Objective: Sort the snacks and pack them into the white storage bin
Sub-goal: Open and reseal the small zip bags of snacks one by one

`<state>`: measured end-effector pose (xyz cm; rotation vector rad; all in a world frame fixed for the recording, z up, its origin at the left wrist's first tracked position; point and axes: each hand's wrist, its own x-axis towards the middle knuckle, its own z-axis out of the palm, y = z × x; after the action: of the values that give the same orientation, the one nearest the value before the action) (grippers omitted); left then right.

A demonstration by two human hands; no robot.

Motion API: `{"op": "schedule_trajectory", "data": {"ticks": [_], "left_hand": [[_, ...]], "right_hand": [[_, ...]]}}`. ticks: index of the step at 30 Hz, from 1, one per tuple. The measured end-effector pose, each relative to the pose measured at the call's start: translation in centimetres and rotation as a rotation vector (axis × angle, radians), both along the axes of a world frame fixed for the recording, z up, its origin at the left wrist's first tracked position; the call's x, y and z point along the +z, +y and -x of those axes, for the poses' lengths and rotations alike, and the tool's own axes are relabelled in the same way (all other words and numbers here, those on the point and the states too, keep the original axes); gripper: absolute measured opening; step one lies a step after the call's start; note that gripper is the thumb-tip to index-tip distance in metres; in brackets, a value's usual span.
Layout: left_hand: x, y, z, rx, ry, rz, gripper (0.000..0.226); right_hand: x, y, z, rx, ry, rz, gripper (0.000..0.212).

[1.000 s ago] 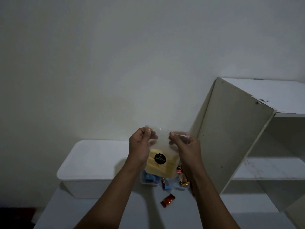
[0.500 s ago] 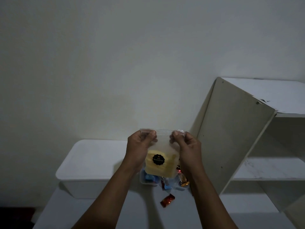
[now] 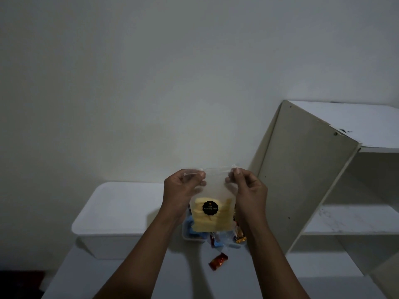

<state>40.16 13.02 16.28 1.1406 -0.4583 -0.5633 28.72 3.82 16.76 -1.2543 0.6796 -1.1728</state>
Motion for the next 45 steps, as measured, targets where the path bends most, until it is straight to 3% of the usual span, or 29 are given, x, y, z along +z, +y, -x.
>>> {"op": "schedule_trajectory", "data": {"ticks": [11,40,45], "left_hand": [[0.6,0.0,0.7,-0.003,-0.076,-0.002,0.025],[0.0,-0.3,0.9,-0.110,-0.224,-0.068,0.004],[0.1,-0.3,1.2,-0.068,-0.068,0.026,0.004]], "right_hand": [[0.2,0.2,0.3,0.190,0.144,0.055,0.014],[0.6,0.4,0.6,0.201,0.145,0.008,0.009],[0.8,0.4,0.4,0.153,0.119,0.005,0.012]]}}
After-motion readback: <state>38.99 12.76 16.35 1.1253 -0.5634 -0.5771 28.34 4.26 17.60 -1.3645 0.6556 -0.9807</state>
